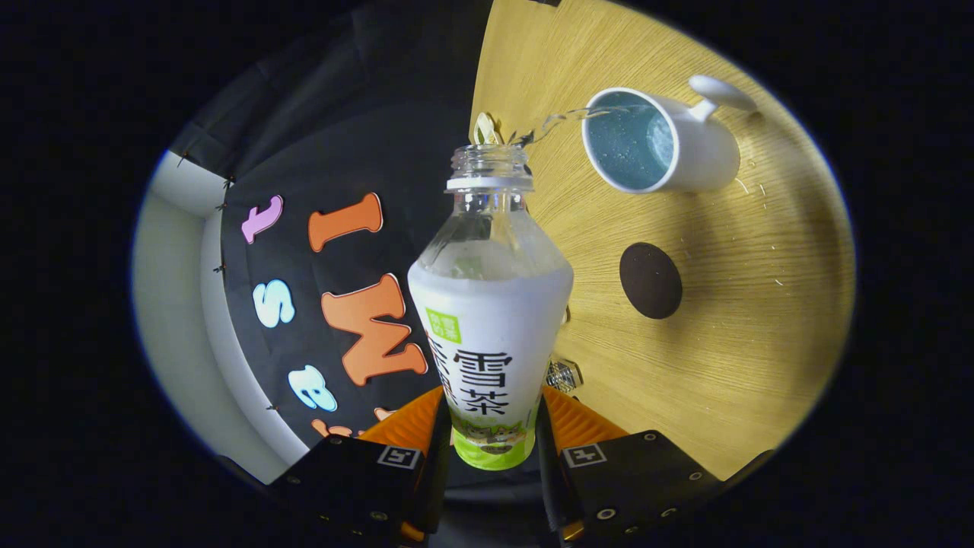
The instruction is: Take the bottle from table, then pour the juice into the cup, finally place the bottle on the coaster
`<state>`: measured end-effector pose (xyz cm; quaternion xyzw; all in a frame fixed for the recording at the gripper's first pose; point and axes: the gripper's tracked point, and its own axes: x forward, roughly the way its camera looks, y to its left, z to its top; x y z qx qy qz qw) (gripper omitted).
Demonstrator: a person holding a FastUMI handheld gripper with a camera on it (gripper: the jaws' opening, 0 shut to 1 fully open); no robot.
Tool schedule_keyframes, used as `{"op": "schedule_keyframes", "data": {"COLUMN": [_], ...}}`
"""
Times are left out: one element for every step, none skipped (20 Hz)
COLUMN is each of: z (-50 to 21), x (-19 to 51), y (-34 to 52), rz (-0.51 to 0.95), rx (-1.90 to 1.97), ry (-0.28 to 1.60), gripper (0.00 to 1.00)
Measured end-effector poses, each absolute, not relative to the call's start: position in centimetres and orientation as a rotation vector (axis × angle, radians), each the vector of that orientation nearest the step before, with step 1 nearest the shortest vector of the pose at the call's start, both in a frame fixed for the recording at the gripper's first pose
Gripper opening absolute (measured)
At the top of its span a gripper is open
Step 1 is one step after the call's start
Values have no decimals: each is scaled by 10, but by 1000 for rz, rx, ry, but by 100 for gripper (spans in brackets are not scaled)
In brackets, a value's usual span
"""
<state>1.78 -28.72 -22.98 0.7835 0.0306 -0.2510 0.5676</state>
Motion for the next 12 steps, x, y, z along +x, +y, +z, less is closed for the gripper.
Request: {"op": "schedule_keyframes", "data": {"z": [-229,-229,-229,-229,-229,-229,-231,-232,-230,-229,-228,-227], "x": [18,19,19,19,19,19,17,17,17,19,20,22], "y": [-287,-287,-286,-285,-285,-286,-284,-284,-284,-285,-285,-285], "rz": [-588,-586,-586,-585,-587,-588,-590,-589,-588,-590,-592,-590], "rx": [1845,1847,1847,1849,1852,1848,1842,1841,1848,1857,1866,1869], "ry": [74,75,79,83,86,89,98,101,98,93,89,87], "gripper": [53,53,53,53,53,53,53,53,53,53,53,53]}}
